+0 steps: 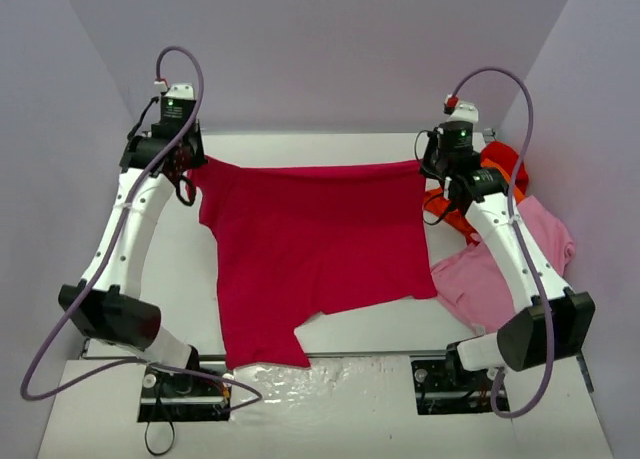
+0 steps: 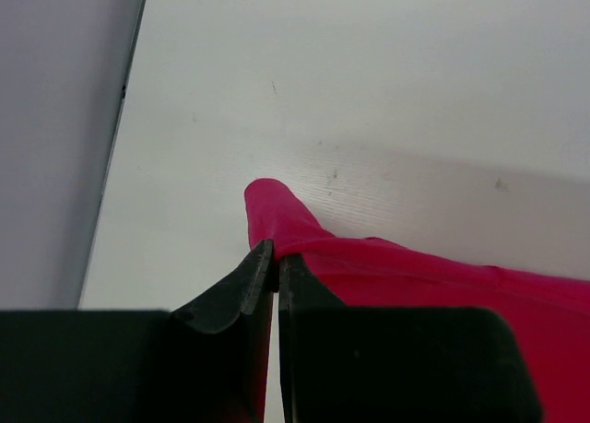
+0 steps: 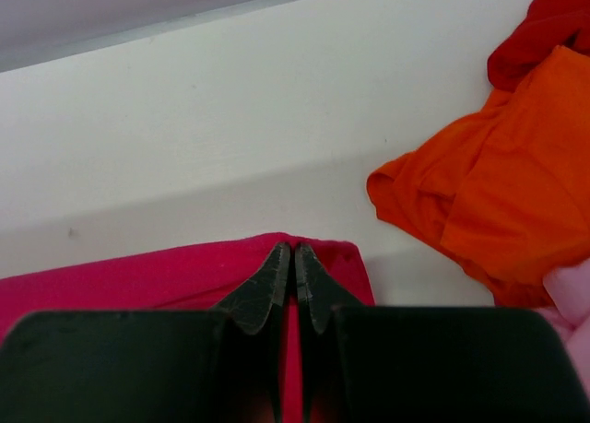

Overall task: Fold and stack the t-shirts
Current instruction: Flatten out the tshirt

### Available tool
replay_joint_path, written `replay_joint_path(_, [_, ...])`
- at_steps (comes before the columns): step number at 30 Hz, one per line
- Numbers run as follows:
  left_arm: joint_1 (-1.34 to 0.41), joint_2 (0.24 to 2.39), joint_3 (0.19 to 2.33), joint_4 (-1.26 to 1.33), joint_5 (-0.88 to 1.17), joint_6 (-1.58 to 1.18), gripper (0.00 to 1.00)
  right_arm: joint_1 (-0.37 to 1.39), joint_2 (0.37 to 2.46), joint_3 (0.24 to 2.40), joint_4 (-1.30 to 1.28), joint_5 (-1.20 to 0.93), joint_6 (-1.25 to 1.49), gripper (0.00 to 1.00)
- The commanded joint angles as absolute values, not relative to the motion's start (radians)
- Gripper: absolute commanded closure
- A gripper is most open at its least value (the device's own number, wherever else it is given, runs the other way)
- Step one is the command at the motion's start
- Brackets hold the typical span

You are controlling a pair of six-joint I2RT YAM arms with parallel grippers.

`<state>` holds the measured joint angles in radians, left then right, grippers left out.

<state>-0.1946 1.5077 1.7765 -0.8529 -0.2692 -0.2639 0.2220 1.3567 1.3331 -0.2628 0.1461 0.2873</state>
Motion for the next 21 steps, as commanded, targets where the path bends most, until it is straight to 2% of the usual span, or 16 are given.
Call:
replay_joint_path(1, [-0.154, 1.598, 1.870, -0.681, -0.325, -0.257, 1.00, 0.213, 1.492, 1.371, -0.012, 0.187, 0.281, 1.00])
replay_joint_path(12, [-0.153, 1.881, 2.088, -0.577, -0.488, -0.160, 1.00, 0.211, 1.818, 1.527, 0.173, 0.189, 0.204, 1.00])
replay_joint_path(21, [-0.152, 2.099, 2.345, -0.582, -0.560, -0.050, 1.00, 0.183, 2.044, 1.815, 0.181, 0.214, 0.157, 1.00])
